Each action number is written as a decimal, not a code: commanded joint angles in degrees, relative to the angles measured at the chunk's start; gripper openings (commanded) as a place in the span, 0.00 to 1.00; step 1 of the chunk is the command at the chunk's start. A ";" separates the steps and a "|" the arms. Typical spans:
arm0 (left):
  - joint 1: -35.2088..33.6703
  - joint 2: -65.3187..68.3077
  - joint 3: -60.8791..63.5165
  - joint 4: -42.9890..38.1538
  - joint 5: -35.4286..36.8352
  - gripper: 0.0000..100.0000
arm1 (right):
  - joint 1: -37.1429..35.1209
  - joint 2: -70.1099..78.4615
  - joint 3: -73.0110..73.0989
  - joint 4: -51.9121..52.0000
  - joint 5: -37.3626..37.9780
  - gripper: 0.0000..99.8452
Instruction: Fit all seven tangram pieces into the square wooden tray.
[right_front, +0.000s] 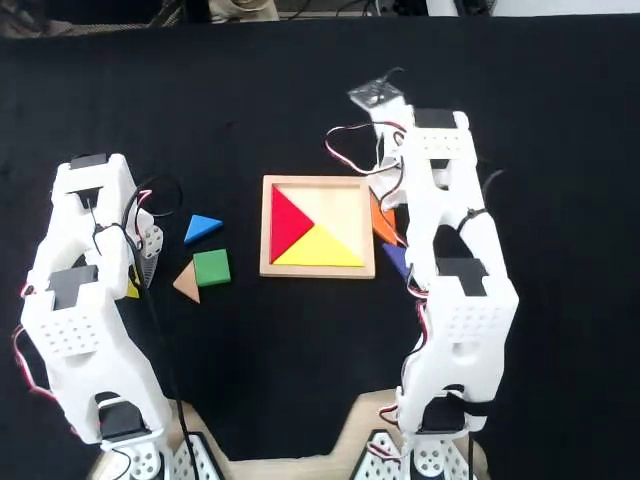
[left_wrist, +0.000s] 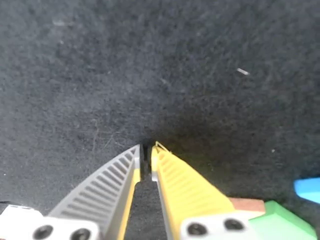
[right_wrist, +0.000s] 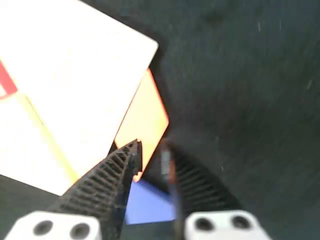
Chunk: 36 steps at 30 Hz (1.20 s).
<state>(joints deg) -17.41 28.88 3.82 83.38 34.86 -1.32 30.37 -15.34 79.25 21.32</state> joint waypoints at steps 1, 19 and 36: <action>2.07 0.18 -1.45 -0.97 0.18 0.06 | 0.62 -2.33 -3.12 0.88 -8.44 0.26; 2.07 0.18 -1.36 -0.97 0.18 0.06 | -3.34 8.40 -8.22 -0.62 -16.53 0.27; 2.07 0.18 -1.36 -0.97 0.18 0.06 | -2.11 11.38 -9.71 0.79 -7.82 0.27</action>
<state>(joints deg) -17.41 28.88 3.82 83.38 34.86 -4.92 41.45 -23.52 79.78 12.62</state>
